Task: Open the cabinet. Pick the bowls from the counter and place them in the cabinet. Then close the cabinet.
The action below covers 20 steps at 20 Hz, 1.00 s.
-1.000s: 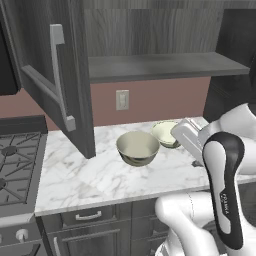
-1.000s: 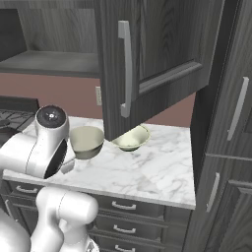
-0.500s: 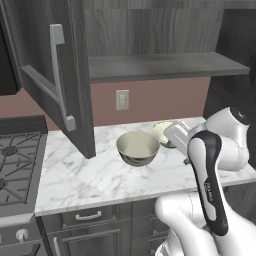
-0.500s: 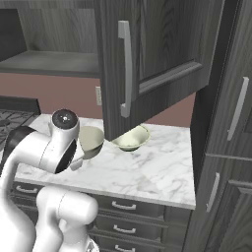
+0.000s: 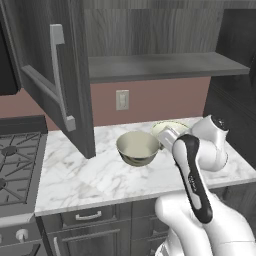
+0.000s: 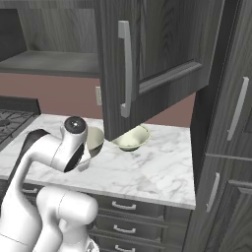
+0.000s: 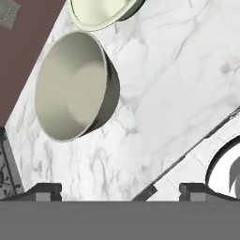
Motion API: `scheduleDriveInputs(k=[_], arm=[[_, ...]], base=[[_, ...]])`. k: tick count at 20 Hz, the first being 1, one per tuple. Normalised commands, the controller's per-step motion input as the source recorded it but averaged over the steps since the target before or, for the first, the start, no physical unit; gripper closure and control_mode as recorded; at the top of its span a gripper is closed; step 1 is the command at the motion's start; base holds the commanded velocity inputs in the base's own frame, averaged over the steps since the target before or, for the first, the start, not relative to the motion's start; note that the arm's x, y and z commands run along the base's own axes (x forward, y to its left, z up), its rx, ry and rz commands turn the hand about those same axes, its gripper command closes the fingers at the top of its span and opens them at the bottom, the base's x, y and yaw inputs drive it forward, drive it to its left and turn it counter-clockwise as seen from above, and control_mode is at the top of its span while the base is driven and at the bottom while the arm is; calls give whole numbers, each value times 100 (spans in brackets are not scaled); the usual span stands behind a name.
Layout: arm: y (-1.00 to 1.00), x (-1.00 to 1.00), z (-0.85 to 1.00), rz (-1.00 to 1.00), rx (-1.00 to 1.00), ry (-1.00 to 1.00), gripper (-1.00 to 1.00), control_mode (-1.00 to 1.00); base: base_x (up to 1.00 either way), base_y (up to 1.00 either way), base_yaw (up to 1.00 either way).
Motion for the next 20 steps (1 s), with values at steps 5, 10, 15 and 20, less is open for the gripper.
scheduleDriveInputs(k=[5, 10, 15, 20], arm=[[0, 55, -34, -4, 0, 1, -100, -100], [0, 60, -36, -3, 0, 2, -100, -100], [2, 53, -39, -3, 0, 7, -100, -100], [0, 42, -30, -2, 0, 6, -100, -100]], base=[[0, 0, 0], [0, 0, 0], [0, 0, 0], [0, 0, 0]])
